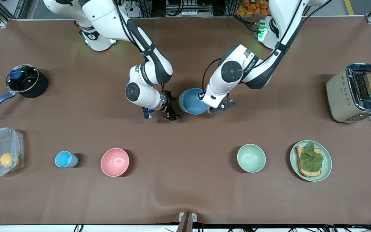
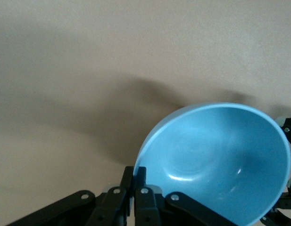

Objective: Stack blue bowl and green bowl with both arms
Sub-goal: 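Lower the blue bowl into the green bowl with the left gripper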

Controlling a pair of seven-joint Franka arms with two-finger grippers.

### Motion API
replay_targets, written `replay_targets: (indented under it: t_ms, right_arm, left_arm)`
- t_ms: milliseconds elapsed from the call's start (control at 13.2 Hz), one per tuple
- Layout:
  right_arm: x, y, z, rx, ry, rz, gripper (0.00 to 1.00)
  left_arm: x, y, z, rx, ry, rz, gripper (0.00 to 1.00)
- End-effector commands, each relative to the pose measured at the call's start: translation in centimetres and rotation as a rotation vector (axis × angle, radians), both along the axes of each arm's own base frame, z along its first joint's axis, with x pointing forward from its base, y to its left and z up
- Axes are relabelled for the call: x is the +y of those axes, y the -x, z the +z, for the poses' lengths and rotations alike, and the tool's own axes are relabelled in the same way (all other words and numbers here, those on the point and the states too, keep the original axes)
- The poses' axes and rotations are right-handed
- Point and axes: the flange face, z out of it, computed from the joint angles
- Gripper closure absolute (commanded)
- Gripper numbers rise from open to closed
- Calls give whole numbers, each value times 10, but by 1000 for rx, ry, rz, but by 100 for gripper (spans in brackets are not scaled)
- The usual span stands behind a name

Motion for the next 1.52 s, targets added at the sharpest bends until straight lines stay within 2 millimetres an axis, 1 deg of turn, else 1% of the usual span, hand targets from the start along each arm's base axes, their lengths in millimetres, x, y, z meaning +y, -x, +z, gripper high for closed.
replay_targets:
  t_ms: [0,76,152,228,380,608,912,1064,1444]
  right_arm:
    - [3,-2,-1,-3,-19,-2,0]
    - [3,-2,-1,-3,-19,-1,0]
    - [3,-2,-1,-3,-18,0,0]
    - [3,-2,-1,-2,-19,1,0]
    - [3,-2,-2,-1,-18,1,0]
    - [3,-2,-1,-5,-20,8,0]
    - [3,-1,-1,-3,-21,10,0]
    - [4,-1,-1,-5,-21,11,0]
    - [6,0,-1,-5,-21,16,0]
  left_arm:
    - [-7,0,1,-5,20,29,100]
    - [-12,5,-4,0,21,21,100]
    - [-15,6,-4,-2,23,25,100]
    - [-15,5,-10,-4,27,37,100]
    - [-22,10,-14,-6,29,25,100]
    - [-22,12,-24,1,28,28,100]
    - [-24,15,-26,2,25,20,100]
    - [-26,18,-31,9,21,14,100]
    - [-22,24,-40,21,5,7,100]
